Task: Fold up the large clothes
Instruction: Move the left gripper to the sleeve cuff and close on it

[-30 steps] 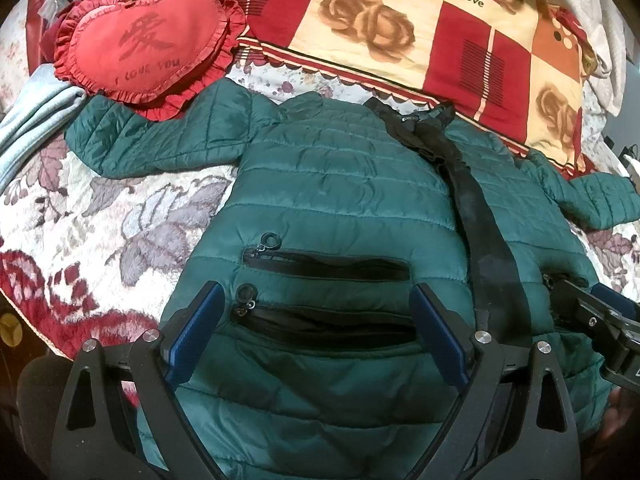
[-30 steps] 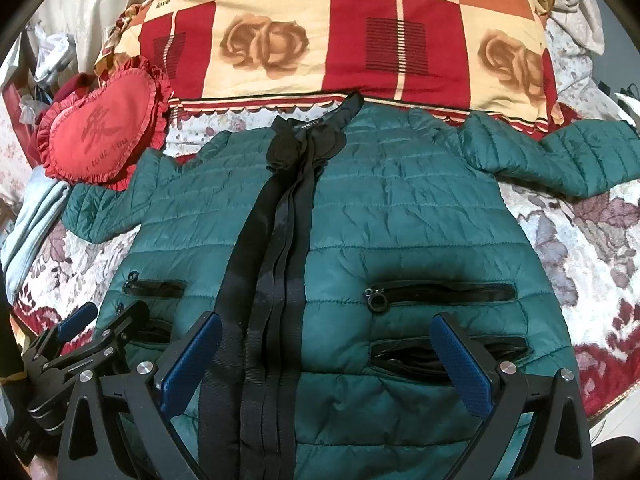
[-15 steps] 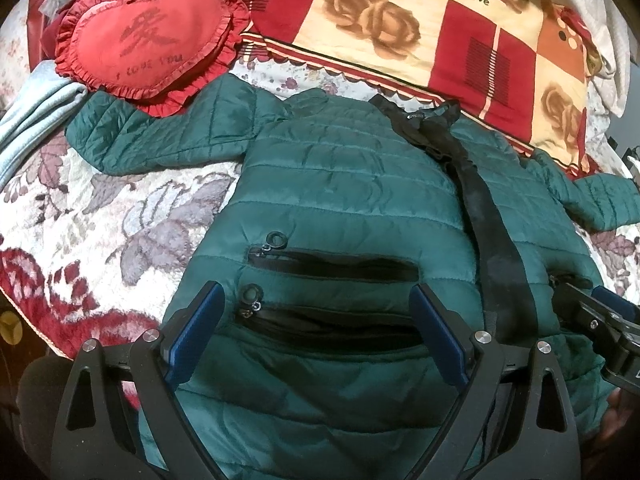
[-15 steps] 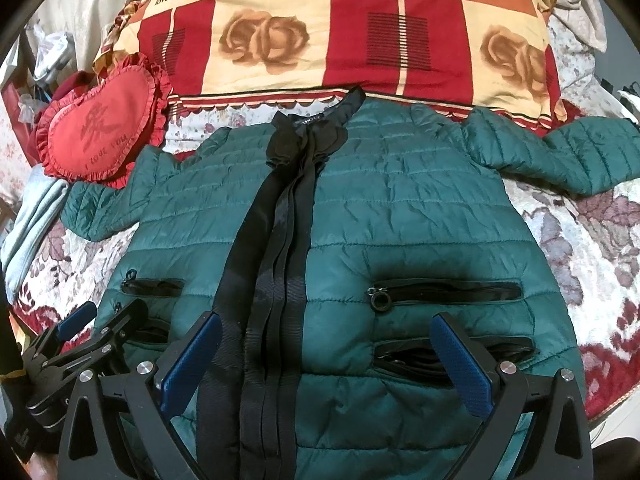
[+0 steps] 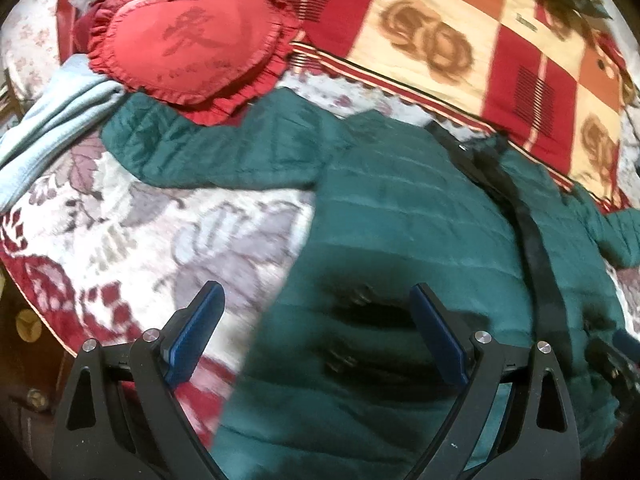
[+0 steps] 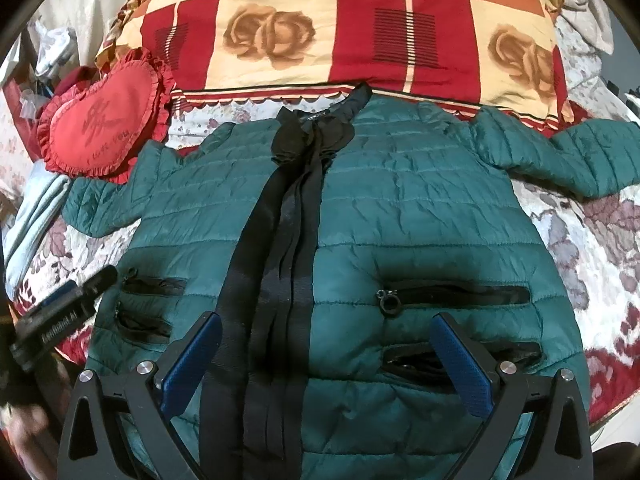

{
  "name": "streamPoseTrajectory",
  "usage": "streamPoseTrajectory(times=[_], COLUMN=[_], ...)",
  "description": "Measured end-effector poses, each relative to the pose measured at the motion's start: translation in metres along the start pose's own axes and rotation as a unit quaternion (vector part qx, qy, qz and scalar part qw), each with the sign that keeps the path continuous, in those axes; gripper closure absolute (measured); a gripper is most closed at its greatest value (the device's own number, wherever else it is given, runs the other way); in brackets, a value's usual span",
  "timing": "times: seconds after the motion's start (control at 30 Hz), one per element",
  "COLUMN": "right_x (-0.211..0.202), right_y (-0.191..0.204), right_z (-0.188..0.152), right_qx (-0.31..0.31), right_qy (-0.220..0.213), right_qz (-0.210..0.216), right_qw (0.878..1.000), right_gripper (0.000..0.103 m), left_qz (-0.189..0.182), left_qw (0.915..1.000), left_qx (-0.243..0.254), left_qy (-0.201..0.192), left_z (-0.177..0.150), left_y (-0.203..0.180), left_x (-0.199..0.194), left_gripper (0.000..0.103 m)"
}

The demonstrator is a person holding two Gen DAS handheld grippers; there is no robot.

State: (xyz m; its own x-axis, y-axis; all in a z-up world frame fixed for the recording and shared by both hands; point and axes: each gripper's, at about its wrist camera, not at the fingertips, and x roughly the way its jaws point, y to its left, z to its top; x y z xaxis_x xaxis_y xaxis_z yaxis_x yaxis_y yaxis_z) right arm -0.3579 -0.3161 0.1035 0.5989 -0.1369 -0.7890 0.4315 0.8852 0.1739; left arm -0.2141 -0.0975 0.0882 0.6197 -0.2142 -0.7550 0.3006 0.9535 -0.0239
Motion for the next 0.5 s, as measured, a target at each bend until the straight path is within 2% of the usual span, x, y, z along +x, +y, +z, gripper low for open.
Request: streamPoseTrajectory(times=[0.2,0.33,0.5], right_x=[0.005,0.008,0.013], right_y=[0.000,0.004,0.010], right_z=[0.001,0.002,0.002], right_qx=[0.005,-0.003,-0.018], right_qy=[0.012,0.017,0.024], right_qz=[0.004,0.009,0.011], right_qw=[1.000,1.000,0.999], right_gripper=[0.000,0.000,0.000], left_qz=[0.059,0.107,0.163], left_qw=[0.9975,0.9923,0.9830], left_qx=[-0.037,-0.062,-0.085], left_qy=[-0.007,-0.010,0.005], left_z=[0.032,0.059,0.086], left_y=[0.045,0.084,0.135], left_x=[0.015,0.035,0.071], left_gripper=[0.009,0.009,0.009])
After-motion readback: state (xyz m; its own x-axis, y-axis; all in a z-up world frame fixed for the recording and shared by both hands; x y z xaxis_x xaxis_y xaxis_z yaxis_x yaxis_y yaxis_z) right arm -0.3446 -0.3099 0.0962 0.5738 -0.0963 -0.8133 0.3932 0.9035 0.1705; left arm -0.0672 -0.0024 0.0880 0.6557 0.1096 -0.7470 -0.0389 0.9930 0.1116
